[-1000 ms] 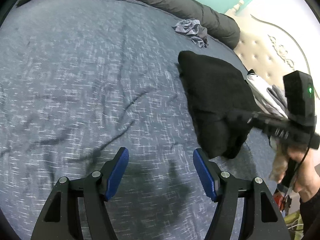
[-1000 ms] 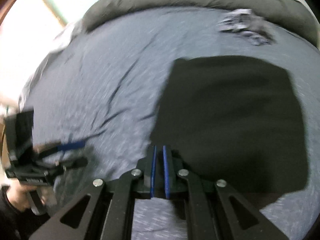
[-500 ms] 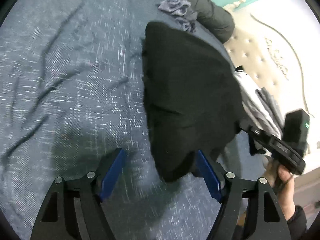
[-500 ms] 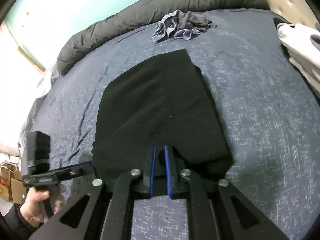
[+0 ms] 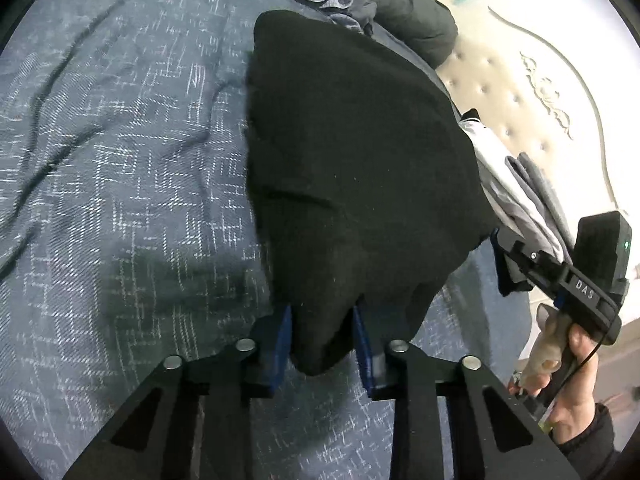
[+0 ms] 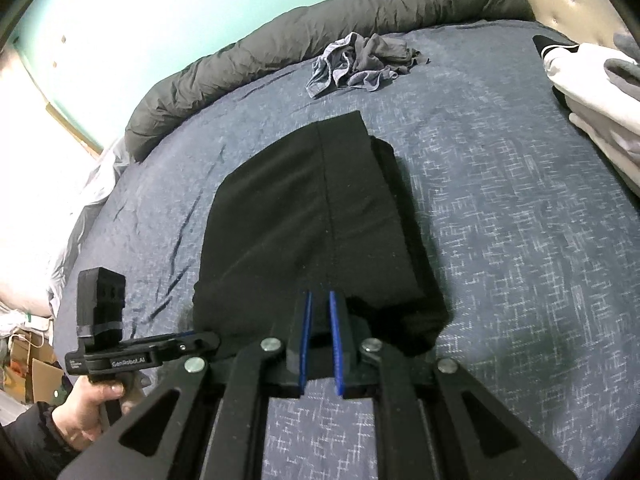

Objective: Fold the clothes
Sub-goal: 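Fold the garment end over with the right tool and release it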

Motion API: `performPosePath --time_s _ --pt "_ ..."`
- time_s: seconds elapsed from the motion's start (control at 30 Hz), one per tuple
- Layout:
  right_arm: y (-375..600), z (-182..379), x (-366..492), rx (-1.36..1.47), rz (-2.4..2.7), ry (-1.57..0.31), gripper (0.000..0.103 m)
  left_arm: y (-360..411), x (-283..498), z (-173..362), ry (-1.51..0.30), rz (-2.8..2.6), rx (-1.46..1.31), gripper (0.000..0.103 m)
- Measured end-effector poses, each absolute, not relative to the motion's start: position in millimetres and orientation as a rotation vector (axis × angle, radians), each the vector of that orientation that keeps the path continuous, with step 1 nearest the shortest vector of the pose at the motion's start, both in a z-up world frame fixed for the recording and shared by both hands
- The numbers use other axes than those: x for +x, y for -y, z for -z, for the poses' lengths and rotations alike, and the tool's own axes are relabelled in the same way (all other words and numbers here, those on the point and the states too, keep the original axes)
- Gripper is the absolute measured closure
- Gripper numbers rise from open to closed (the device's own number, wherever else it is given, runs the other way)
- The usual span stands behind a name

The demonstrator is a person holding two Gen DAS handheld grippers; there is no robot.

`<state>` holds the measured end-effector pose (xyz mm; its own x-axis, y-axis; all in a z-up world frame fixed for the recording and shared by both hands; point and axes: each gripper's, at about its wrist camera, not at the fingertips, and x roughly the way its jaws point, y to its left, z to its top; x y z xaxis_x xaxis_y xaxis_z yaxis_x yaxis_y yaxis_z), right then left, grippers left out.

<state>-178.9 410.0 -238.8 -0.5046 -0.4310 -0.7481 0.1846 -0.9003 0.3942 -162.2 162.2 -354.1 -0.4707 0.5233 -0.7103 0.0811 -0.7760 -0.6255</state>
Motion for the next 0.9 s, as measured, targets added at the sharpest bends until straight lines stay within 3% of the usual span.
performPosePath --time_s 0.1,0.5,0.53,0.63,0.73,0.77,0.9 --pt "-412.0 240.2 -177.6 1.318 2.419 0.382 0.094 -168.0 -155.9 355.7 0.863 -2.333 -1.449 0.091" --pt "-424.0 243.1 -172.8 1.353 2.399 0.472 0.094 -163.2 -153.6 346.5 0.842 -2.326 -1.460 0.090" --pt "-425.3 244.2 -172.0 1.361 2.391 0.492 0.090 -161.4 -152.2 342.5 0.827 -2.337 -1.462 0.089" --pt "-427.8 247.8 -165.7 1.385 2.366 0.585 0.057 -154.9 -144.2 329.7 0.767 -2.378 -1.468 0.084" --pt "-427.0 253.9 -156.8 1.404 2.322 0.730 0.044 -143.5 -140.2 318.1 0.724 -2.423 -1.467 0.065" --pt "-424.6 258.7 -154.3 1.429 2.306 0.774 0.038 -139.8 -139.8 314.1 0.721 -2.438 -1.462 0.063" --pt "-412.8 276.6 -147.3 1.472 2.265 0.913 0.034 -119.0 -130.5 296.6 0.721 -2.503 -1.436 0.062"
